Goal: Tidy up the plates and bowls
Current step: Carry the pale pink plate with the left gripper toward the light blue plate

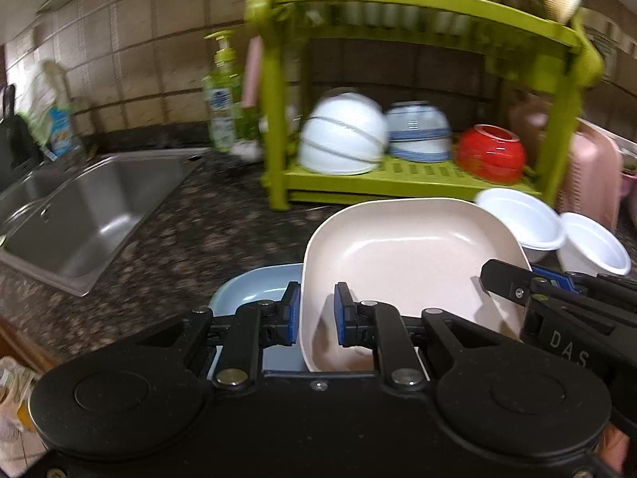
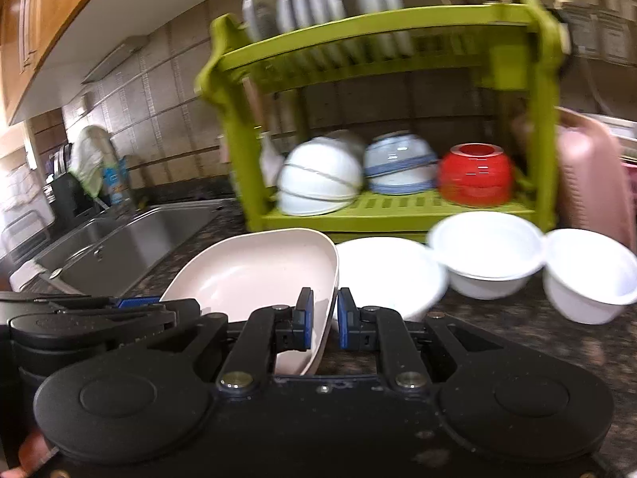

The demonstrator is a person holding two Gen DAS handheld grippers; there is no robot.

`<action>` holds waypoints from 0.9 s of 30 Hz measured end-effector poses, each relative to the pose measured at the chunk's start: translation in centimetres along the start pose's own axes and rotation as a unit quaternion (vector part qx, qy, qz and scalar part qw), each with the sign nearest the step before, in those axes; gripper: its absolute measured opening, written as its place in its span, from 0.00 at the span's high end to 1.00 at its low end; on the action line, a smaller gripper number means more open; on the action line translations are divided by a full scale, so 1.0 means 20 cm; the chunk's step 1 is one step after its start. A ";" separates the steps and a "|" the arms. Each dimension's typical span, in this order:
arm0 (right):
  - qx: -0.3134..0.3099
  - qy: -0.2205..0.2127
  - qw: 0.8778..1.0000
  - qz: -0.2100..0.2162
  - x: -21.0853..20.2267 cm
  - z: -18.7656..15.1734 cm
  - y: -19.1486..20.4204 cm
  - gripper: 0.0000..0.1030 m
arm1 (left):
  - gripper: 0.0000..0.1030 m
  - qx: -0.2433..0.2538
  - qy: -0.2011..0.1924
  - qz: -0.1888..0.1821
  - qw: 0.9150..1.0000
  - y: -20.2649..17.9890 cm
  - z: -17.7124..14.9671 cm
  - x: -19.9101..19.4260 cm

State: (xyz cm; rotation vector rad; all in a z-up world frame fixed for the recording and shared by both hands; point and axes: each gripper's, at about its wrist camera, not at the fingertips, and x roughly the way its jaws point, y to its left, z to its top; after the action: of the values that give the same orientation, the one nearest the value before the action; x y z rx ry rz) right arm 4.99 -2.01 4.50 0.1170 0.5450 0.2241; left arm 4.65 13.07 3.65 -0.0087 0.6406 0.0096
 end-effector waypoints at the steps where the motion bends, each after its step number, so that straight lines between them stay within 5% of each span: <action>1: -0.002 0.001 1.000 0.006 0.03 0.00 0.03 0.86 | 0.78 -0.004 0.002 0.005 1.000 0.03 0.00 0.01; 13: -0.023 0.031 0.999 0.028 0.29 -0.04 0.25 0.85 | 0.78 -0.033 0.013 0.047 0.998 0.29 -0.01 0.13; 27: -0.035 0.053 0.998 0.004 0.42 -0.10 0.29 0.85 | 0.78 -0.020 0.047 0.057 0.997 0.28 -0.03 0.27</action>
State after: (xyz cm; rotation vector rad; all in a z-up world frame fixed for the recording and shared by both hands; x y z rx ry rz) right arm 9.97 5.72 -0.47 0.0402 0.6411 0.2569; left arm 8.57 18.73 -0.07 -0.0109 0.7334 0.1327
